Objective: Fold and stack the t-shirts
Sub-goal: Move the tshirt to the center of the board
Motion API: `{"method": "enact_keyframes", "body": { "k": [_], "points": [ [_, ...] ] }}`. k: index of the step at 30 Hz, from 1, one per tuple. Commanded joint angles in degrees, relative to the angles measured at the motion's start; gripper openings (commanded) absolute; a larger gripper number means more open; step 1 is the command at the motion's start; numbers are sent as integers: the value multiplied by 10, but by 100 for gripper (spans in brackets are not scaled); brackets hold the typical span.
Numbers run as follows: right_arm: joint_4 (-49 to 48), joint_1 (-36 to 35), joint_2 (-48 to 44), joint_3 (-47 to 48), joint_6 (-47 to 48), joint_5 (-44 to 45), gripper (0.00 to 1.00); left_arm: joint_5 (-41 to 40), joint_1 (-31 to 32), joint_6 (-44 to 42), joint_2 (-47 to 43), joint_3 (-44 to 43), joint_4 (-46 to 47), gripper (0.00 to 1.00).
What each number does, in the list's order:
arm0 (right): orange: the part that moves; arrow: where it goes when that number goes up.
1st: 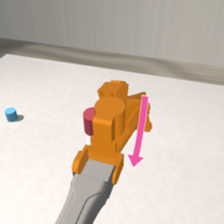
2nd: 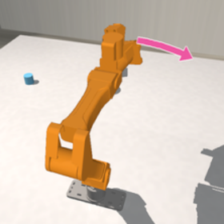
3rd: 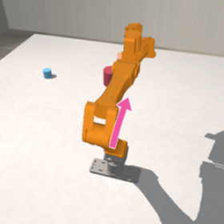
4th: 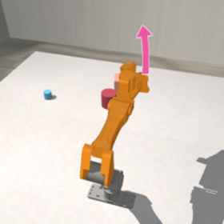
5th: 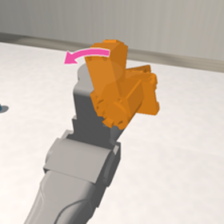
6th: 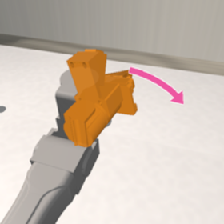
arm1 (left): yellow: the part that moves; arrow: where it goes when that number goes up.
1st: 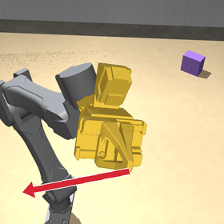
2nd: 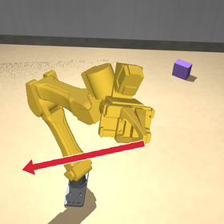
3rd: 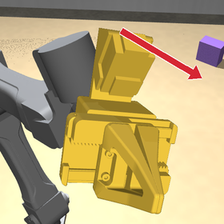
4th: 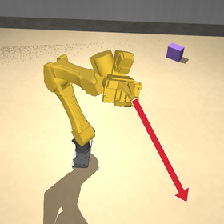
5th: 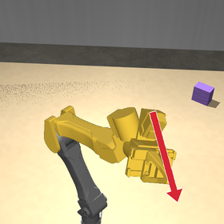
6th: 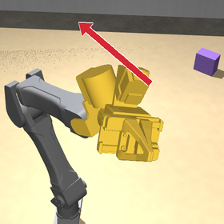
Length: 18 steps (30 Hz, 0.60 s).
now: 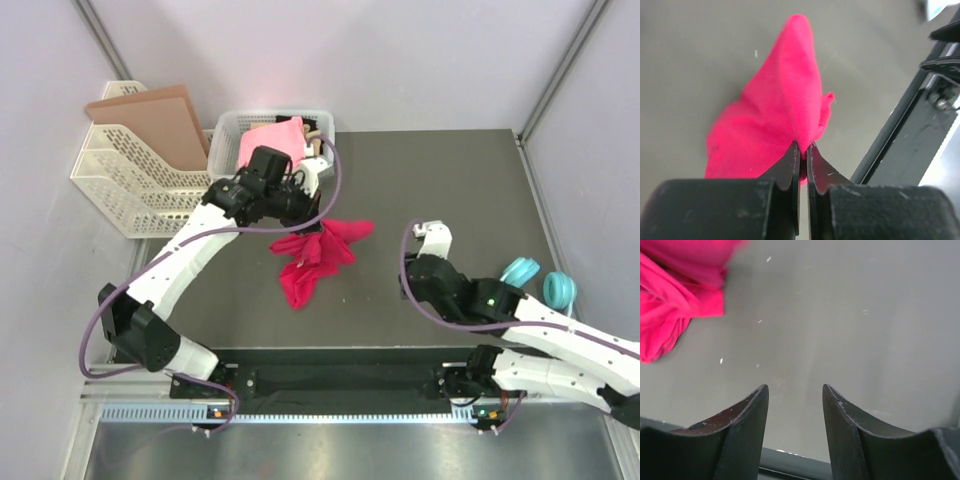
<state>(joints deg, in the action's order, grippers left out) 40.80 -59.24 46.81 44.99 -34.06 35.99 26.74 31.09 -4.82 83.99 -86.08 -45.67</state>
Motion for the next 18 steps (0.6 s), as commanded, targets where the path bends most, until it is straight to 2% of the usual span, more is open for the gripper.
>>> {"method": "enact_keyframes", "body": {
  "k": [1, 4, 11, 14, 18],
  "points": [
    [-65, -37, 63, 12, 7, -50, 48, -27, 3, 2, -5, 60, 66, 0],
    [-93, -88, 114, 41, 22, -49, 50, -32, 3, 7, 1, 66, 72, 0],
    [-171, -184, 274, 151, 83, -40, 75, -49, 3, 1, 15, 34, 67, 0],
    [-177, -199, 345, 199, 100, -39, 77, -70, 3, -7, 26, 12, 80, 0],
    [-177, -206, 377, 222, 107, -38, 76, -94, 3, -12, 64, -32, 99, 0]
  ]
}}
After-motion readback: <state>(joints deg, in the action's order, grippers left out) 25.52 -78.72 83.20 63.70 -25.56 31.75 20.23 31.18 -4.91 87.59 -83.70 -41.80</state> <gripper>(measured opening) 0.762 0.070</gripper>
